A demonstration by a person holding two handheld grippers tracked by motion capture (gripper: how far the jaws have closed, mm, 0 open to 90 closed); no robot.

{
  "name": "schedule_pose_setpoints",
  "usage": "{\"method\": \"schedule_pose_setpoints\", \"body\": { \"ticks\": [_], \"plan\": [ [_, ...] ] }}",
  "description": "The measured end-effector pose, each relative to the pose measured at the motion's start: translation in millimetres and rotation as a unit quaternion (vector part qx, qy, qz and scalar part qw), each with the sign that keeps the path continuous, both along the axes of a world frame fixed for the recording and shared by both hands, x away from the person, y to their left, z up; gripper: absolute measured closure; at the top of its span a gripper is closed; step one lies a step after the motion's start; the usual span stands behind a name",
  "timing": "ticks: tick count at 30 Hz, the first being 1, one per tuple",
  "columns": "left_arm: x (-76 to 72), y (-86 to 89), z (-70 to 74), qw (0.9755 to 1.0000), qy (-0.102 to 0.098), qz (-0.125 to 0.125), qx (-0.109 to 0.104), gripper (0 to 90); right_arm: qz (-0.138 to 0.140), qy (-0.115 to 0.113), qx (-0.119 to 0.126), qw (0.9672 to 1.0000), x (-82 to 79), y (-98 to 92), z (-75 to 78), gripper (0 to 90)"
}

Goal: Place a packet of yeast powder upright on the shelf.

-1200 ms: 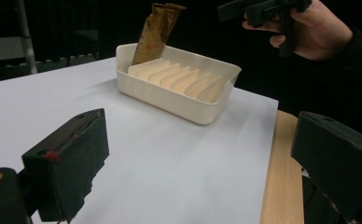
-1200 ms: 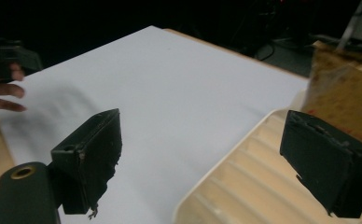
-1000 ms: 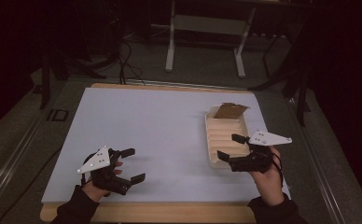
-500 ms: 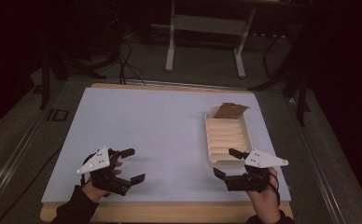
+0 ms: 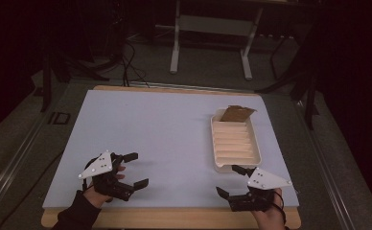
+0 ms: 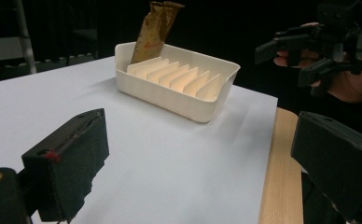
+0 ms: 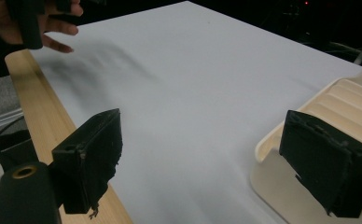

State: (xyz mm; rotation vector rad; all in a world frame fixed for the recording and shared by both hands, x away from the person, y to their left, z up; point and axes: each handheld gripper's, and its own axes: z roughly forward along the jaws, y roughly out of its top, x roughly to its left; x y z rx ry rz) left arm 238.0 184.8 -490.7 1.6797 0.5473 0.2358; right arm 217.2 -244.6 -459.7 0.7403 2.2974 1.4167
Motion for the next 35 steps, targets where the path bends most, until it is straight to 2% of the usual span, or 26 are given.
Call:
{"method": "schedule_pose_setpoints", "body": {
  "ticks": [4,8,13,19,23,35],
  "plan": [
    [-0.1,-0.4,-0.3,1.0000,0.000,-0.002,0.000,4.9,0.006,0.009,-0.006,0.9999,-1.8,0.4,-6.1,12.9],
    [-0.4,-0.5,-0.8,1.0000,0.000,-0.003,0.002,4.9,0.011,0.002,-0.009,0.9999,-3.1,-0.2,-7.9,12.9],
    [-1.4,-2.5,-2.5,1.0000,-0.001,-0.005,0.008,4.9,0.023,-0.019,-0.022,0.9993,-3.4,-5.0,-9.9,13.0],
    [-1.6,-3.9,-3.2,0.9999,-0.002,-0.007,0.011,4.9,0.014,-0.009,-0.022,0.9996,4.0,-12.4,-13.6,13.4],
    [-1.0,-3.8,-4.1,0.9999,0.000,-0.005,0.009,4.9,0.017,0.002,-0.009,0.9998,6.3,-14.6,-14.1,13.4],
    [-0.8,-3.5,-4.9,0.9999,0.002,-0.005,0.009,4.9,0.009,-0.002,-0.010,0.9999,7.0,-16.7,-13.3,13.4]
  ]
}}
